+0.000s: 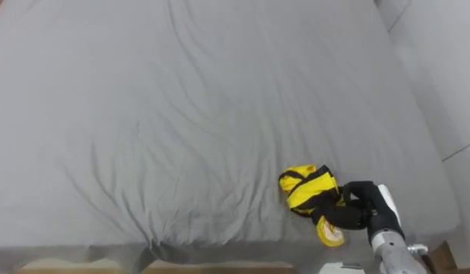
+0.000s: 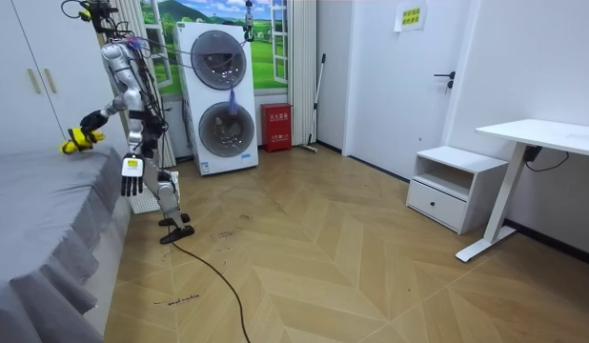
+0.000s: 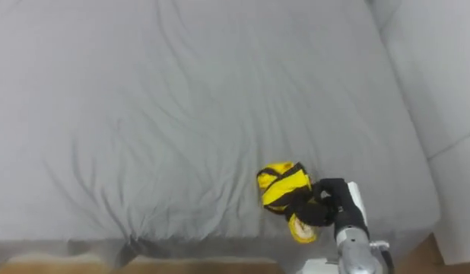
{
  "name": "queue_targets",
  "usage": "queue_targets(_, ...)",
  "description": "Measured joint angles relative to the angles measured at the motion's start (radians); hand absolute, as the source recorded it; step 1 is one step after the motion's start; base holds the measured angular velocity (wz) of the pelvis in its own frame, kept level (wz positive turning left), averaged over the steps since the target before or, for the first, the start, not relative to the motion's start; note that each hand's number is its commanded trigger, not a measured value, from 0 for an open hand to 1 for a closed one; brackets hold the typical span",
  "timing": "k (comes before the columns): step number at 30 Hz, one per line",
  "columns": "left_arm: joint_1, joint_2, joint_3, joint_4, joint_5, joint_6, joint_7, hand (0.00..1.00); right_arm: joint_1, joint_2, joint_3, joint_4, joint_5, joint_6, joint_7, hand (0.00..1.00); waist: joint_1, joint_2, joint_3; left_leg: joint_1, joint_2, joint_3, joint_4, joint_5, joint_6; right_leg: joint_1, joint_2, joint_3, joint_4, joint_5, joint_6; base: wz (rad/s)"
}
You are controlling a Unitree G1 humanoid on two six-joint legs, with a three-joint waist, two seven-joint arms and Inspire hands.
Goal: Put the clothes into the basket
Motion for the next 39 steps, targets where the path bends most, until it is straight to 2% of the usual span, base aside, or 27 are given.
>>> queue_targets(4,0.000,-0.002,0.008,0.000,0.024,0.007,0.000,0.00,0.050,-0.003,-0.091,-0.150,-0.004,0.003,-0.002,1.00,-0.034,0.004,-0.0015,0.055,0.006,0.050,-0.020,-0.004,-0.003,0.016,0.010,0.050,0.003,0.002,0.002,-0.35)
queue_targets(6,-0.005,-0.002,0.010,-0.001,0.046,0.020,-0.002,0.00,0.075,-0.006,-0.120,-0.200,-0.002,0.021,-0.001,1.00,-0.047,0.008,-0.0055,0.077,0.013,0.079,-0.020,-0.015,-0.006,0.028,0.020,0.078,0.003,0.002,0.002,-0.45)
queue_targets(8,-0.006,-0.004,0.020,-0.001,0.072,0.042,-0.004,0.00,0.089,-0.008,-0.147,-0.241,-0.001,0.037,-0.001,1.00,-0.067,0.018,-0.0131,0.092,0.018,0.106,-0.020,-0.023,-0.008,0.033,0.026,0.094,0.005,0.003,0.000,-0.45)
queue_targets(10,-0.015,-0.005,0.027,-0.001,0.085,0.065,-0.004,0.00,0.099,-0.019,-0.172,-0.281,0.000,0.056,-0.004,1.00,-0.087,0.030,-0.0158,0.115,0.026,0.152,-0.020,-0.033,-0.015,0.036,0.039,0.137,0.008,0.007,-0.003,-0.57)
queue_targets(12,-0.028,-0.004,0.036,-0.001,0.085,0.071,-0.005,0.00,0.115,-0.020,-0.194,-0.293,0.000,0.057,-0.004,1.00,-0.104,0.032,-0.0147,0.128,0.032,0.176,-0.020,-0.038,-0.019,0.044,0.047,0.161,0.012,0.007,-0.004,-0.44)
queue_targets(15,-0.037,-0.011,0.037,0.014,0.085,0.113,-0.010,0.00,0.123,-0.020,-0.202,-0.293,-0.034,0.074,-0.002,1.00,-0.136,0.032,-0.0109,0.151,0.034,0.195,-0.018,-0.039,-0.021,0.048,0.057,0.200,0.018,0.009,-0.007,-0.42)
queue_targets(19,-0.032,-0.008,0.036,0.012,0.085,0.149,-0.025,0.00,0.158,-0.019,-0.237,-0.293,-0.039,0.121,0.019,1.00,-0.171,0.042,-0.0066,0.153,0.042,0.221,-0.017,-0.053,-0.030,0.028,0.080,0.241,0.020,0.009,-0.008,-0.27)
queue_targets(22,-0.023,-0.008,0.035,0.012,0.085,0.171,-0.025,0.00,0.179,-0.019,-0.270,-0.293,-0.037,0.144,0.021,1.00,-0.182,0.049,-0.0073,0.155,0.050,0.250,-0.017,-0.059,-0.034,0.021,0.089,0.271,0.022,0.013,-0.010,-0.28)
queue_targets(25,0.003,-0.001,0.024,-0.001,0.084,0.172,-0.022,0.00,0.208,-0.018,-0.272,-0.295,-0.034,0.147,0.020,1.00,-0.195,0.050,-0.0073,0.154,0.050,0.276,-0.017,-0.061,-0.037,0.013,0.098,0.293,0.022,0.025,-0.015,-0.30)
queue_targets(29,0.005,0.000,0.008,0.000,0.082,0.174,-0.014,0.00,0.242,-0.011,-0.271,-0.287,-0.034,0.147,0.020,1.00,-0.201,0.058,-0.0048,0.137,0.051,0.295,-0.015,-0.061,-0.037,-0.015,0.104,0.312,0.021,0.029,-0.015,-0.21)
queue_targets(30,0.002,0.002,-0.005,-0.001,0.075,0.174,-0.013,0.00,0.239,-0.007,-0.267,-0.269,-0.028,0.146,0.020,1.00,-0.200,0.064,-0.0075,0.117,0.050,0.296,-0.011,-0.061,-0.037,-0.038,0.105,0.324,0.024,0.032,-0.013,-0.15)
queue_targets(32,-0.009,0.004,-0.026,-0.001,0.075,0.174,-0.013,0.00,0.224,-0.007,-0.267,-0.215,-0.001,0.143,0.021,1.00,-0.202,0.076,-0.0079,0.084,0.051,0.297,-0.001,-0.062,-0.036,-0.069,0.106,0.325,0.024,0.041,-0.011,-0.11)
queue_targets(36,-0.022,0.005,-0.045,0.000,0.074,0.167,-0.017,0.00,0.162,-0.006,-0.268,-0.019,0.001,0.127,0.016,1.00,-0.203,0.103,-0.0048,0.021,0.052,0.310,0.027,-0.066,-0.029,-0.140,0.104,0.337,0.058,0.045,-0.008,-0.14)
queue_targets(38,-0.026,0.005,-0.056,0.001,0.073,0.157,-0.026,0.00,0.136,-0.006,-0.268,0.016,0.000,0.126,0.009,1.00,-0.202,0.124,-0.0052,-0.024,0.051,0.323,0.036,-0.067,-0.026,-0.190,0.105,0.351,0.078,0.047,-0.006,-0.25)
queue_targets(39,-0.027,0.005,-0.057,0.001,0.073,0.150,-0.036,0.00,0.120,-0.008,-0.271,0.038,0.000,0.123,0.000,1.00,-0.205,0.142,-0.0062,-0.050,0.051,0.327,0.042,-0.067,-0.025,-0.220,0.101,0.351,0.091,0.049,-0.004,-0.15)
